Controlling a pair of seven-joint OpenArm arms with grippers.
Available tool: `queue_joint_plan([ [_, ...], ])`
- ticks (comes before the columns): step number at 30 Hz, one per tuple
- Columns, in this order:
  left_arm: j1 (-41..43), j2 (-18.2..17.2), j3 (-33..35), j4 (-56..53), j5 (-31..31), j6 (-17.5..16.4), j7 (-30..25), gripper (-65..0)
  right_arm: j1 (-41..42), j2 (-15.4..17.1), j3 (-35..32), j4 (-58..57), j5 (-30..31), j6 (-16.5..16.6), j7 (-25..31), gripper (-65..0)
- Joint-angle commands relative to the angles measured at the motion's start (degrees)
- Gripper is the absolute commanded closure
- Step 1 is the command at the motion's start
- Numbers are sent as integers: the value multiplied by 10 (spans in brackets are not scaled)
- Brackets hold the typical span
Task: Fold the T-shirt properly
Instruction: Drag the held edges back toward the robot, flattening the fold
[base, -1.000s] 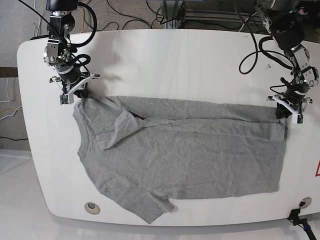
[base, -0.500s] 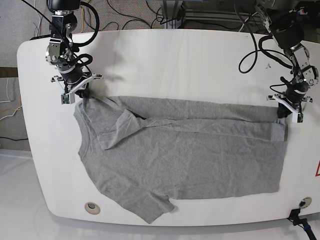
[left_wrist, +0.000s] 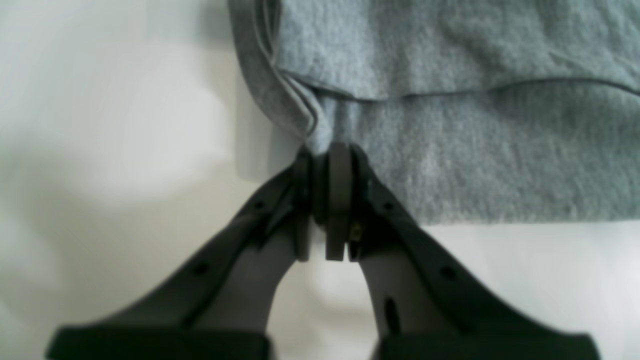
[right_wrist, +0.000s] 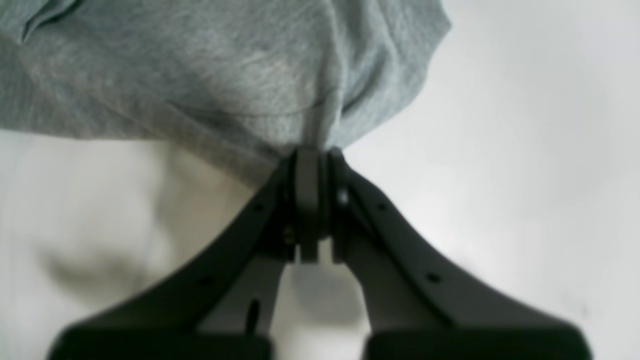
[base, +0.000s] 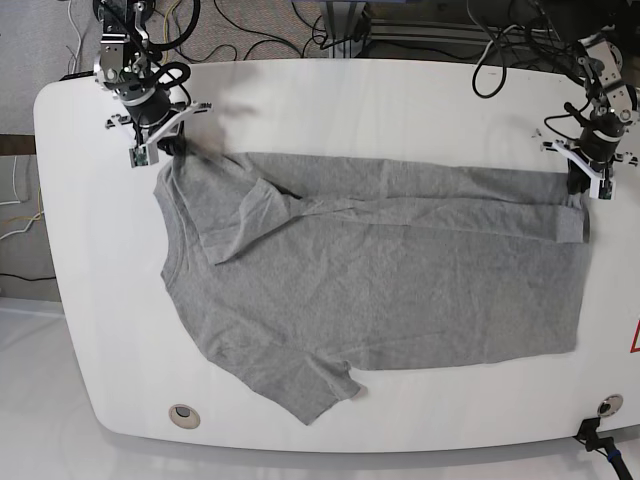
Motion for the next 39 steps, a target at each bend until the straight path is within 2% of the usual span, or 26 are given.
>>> queue_joint_plan([
  [1, 34, -4, 0, 14, 24, -3, 40, 0, -35, 6, 15, 25, -4, 1, -6, 0],
  [10, 140, 23, -1, 83, 23, -4, 40, 0, -119, 7, 79, 43, -3, 1, -6, 0],
  [22, 252, 73, -1, 152, 23, -4, 40, 0, -196, 4, 79, 61, -3, 1, -7, 0],
  [39, 260, 68, -2, 151, 24, -4, 40, 0, -194, 3, 78, 67, -5, 1, -7, 0],
])
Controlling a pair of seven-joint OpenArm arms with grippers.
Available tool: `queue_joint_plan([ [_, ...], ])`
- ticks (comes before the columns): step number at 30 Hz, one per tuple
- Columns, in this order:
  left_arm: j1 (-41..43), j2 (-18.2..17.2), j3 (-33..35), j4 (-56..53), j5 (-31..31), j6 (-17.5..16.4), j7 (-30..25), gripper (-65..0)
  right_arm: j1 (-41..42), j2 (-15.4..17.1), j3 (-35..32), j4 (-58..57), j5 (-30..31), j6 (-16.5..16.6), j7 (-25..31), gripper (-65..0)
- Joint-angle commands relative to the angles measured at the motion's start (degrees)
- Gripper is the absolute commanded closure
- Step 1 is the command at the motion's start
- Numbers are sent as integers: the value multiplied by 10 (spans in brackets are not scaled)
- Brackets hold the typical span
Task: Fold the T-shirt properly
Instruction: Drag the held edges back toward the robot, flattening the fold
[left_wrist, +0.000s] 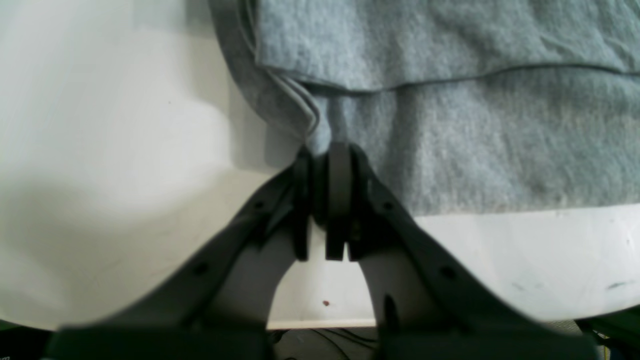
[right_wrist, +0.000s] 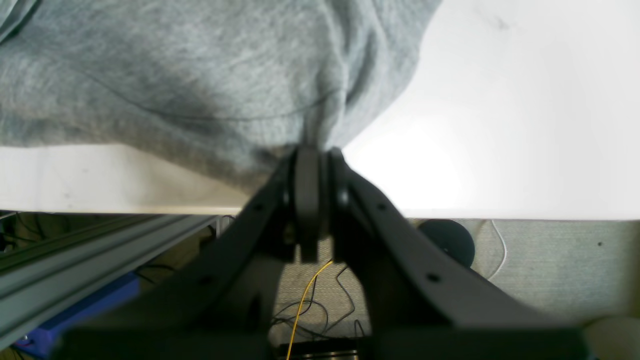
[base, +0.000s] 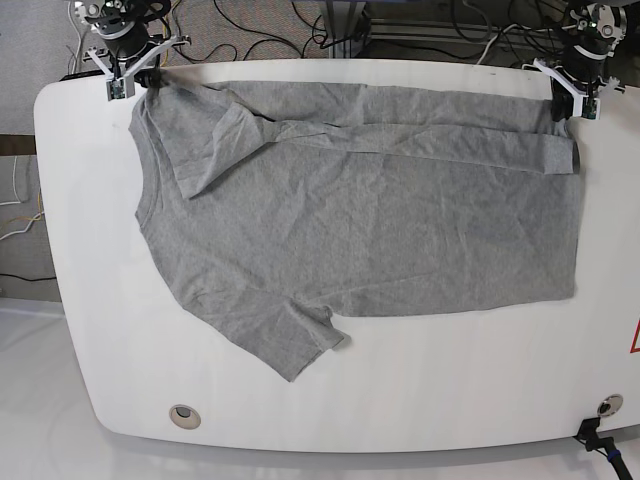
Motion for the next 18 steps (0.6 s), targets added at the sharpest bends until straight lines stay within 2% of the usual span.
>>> queue_joint_plan([
  [1, 17, -1, 3, -12, 57, -13, 89, 0, -3, 2, 0, -1, -7, 0, -24, 0],
  [6, 15, -9, 3, -12, 57, -13, 89, 0, -3, 2, 0, -1, -7, 0, -24, 0],
  [8, 15, -9, 3, -11, 57, -13, 89, -133, 1, 2, -1, -1, -8, 0, -24, 0],
  [9, 15, -9, 3, -11, 57, -13, 89, -178, 1, 2, -1, -1, -8, 0, -25, 0],
  [10, 15, -9, 3, -11, 57, -13, 89, -194, 1, 2, -1, -1, -8, 0, -30, 0],
  [18, 17, -14, -2, 19, 57, -13, 89, -194, 9, 2, 1, 2, -5, 0, -42, 0],
])
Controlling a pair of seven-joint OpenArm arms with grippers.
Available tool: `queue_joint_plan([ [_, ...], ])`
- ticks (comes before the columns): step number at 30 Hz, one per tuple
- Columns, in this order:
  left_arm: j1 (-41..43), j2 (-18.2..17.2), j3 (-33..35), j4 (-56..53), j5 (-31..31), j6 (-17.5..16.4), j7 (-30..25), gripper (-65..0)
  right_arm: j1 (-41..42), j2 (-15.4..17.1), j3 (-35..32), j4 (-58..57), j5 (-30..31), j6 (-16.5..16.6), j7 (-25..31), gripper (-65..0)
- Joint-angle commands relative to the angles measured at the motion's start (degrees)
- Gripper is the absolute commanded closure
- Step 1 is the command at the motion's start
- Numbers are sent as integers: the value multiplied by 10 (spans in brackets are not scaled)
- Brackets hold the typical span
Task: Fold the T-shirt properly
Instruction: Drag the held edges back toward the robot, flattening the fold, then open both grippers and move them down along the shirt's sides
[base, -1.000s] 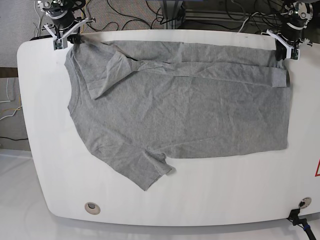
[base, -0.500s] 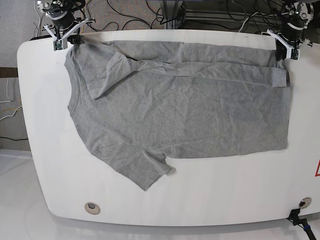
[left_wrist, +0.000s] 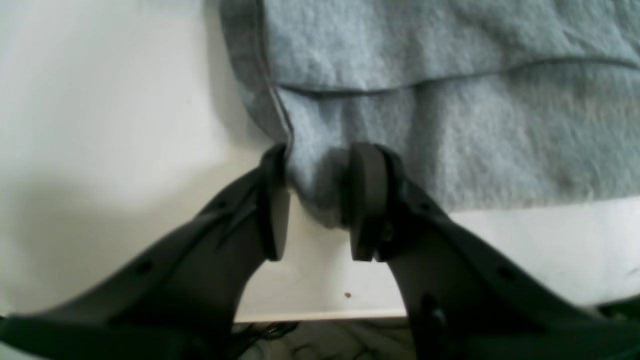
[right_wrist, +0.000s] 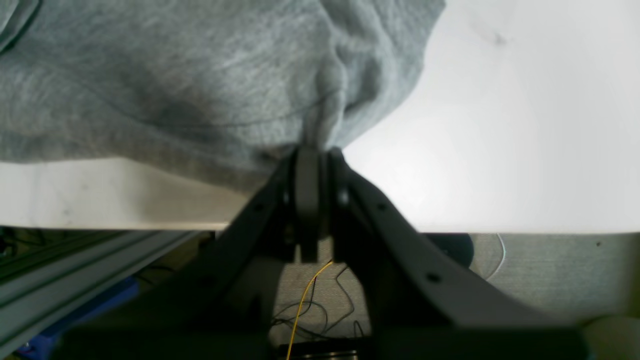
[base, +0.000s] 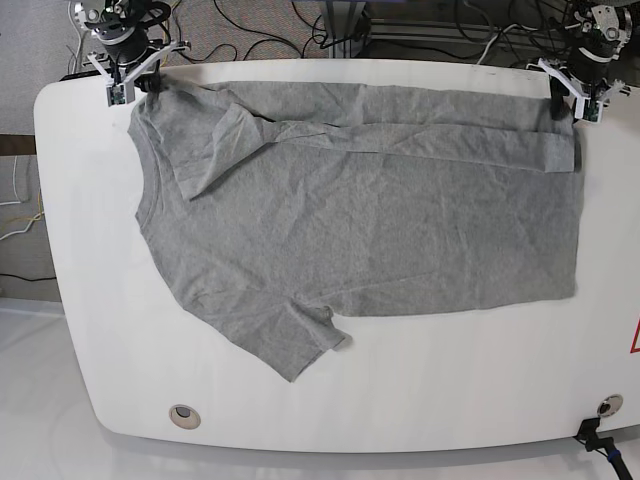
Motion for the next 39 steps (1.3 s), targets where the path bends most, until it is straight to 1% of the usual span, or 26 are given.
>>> queue_joint_plan([
  [1, 15, 0, 1, 3, 44, -9, 63, -194, -6, 3, 1, 2, -4, 0, -24, 0],
  [3, 15, -3, 1, 16, 44, -9, 64, -196, -6, 3, 1, 3, -4, 0, -24, 0],
  [6, 13, -3, 1, 35, 44, -9, 86, -196, -6, 3, 1, 7, -3, -1, -20, -55],
  [8, 12, -3, 1, 46, 43, -9, 92, -197, -6, 0, 2, 21, -3, -1, -20, -111],
  [9, 12, -3, 1, 52, 43, -9, 92, -197, -6, -7, 4, 32, -3, -1, -20, -140],
  [12, 11, -3, 1, 66, 43, -9, 92, -199, -6, -33, 40, 61, -6, -1, -20, -230],
  [15, 2, -3, 1, 73, 44, -9, 92, -200, -6, -41, 58, 81, -4, -1, -20, -313],
  [16, -2, -4, 1, 73, 45, -9, 93, -215, -5, -41, 59, 86, -4, -1, -20, -339],
  [17, -4, -6, 1, 73, 45, -9, 93, -250, -4, -40, 59, 87, -4, -1, -21, -356],
  [18, -4, -9, 1, 73, 44, -9, 93, -303, 2, -40, 59, 88, -4, -1, -22, -367],
  [20, -5, -12, 1, 73, 44, -9, 93, -397, 5, -40, 59, 88, -4, -1, -22, -368],
  [22, -11, -12, 1, 75, 43, -9, 93, -464, 6, -40, 59, 89, -4, -1, -22, -368],
  [26, -17, -17, -11, 97, 44, -9, 93, -466, 19, -41, 59, 103, -4, -1, -22, -368],
  [31, -18, -19, -30, 154, 44, -9, 93, -466, 40, -40, 57, 113, -4, 0, -23, -368],
  [34, -39, -19, -41, 165, 43, -9, 93, -466, 51, -40, 55, 117, -4, 0, -23, -368],
  [36, -57, -18, -57, 165, 43, -9, 92, -466, 73, -40, 54, 116, -4, 0, -23, -368],
  [39, -98, -16, -60, 162, 43, -8, 92, -466, 105, -41, 52, 115, -4, 0, -24, -368],
])
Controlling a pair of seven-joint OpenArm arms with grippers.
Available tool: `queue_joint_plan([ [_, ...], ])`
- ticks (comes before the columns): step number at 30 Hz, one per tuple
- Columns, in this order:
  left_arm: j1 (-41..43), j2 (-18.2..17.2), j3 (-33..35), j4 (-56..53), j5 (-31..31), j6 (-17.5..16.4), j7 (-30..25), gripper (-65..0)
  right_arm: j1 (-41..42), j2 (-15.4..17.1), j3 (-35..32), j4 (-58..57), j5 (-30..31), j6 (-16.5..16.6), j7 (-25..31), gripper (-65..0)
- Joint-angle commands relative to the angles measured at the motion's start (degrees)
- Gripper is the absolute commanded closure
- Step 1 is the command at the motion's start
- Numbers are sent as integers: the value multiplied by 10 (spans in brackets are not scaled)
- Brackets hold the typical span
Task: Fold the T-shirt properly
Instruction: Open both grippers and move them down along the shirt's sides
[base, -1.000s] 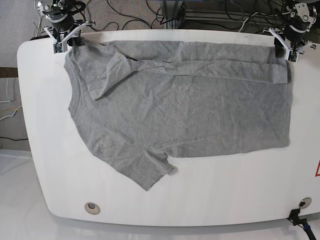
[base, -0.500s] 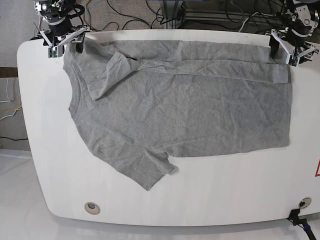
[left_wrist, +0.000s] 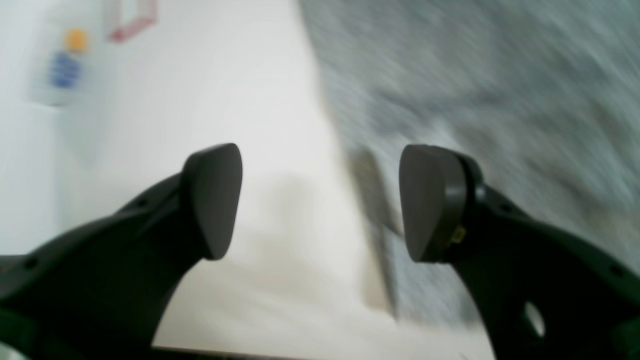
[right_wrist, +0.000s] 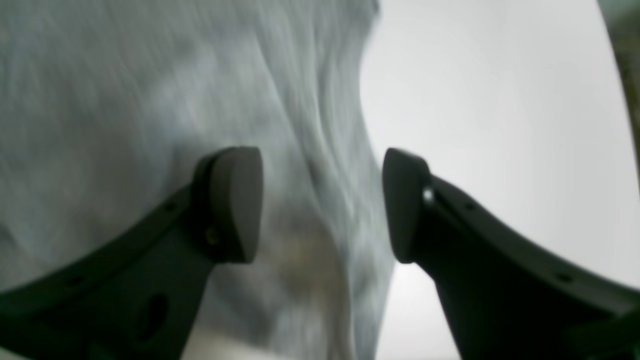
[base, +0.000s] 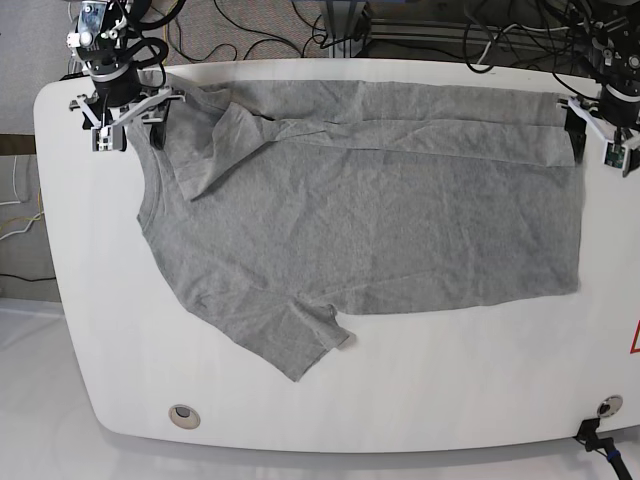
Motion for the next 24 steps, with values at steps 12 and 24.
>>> queue_joint_plan([
  [12, -222, 13, 5, -90, -2, 3, 36, -466, 209, 5, -77, -60, -4, -3, -34, -368],
  [24, -365, -41, 13, -295, -3, 4, 32, -466, 415, 27, -83, -316, -5, -3, -26, -368],
])
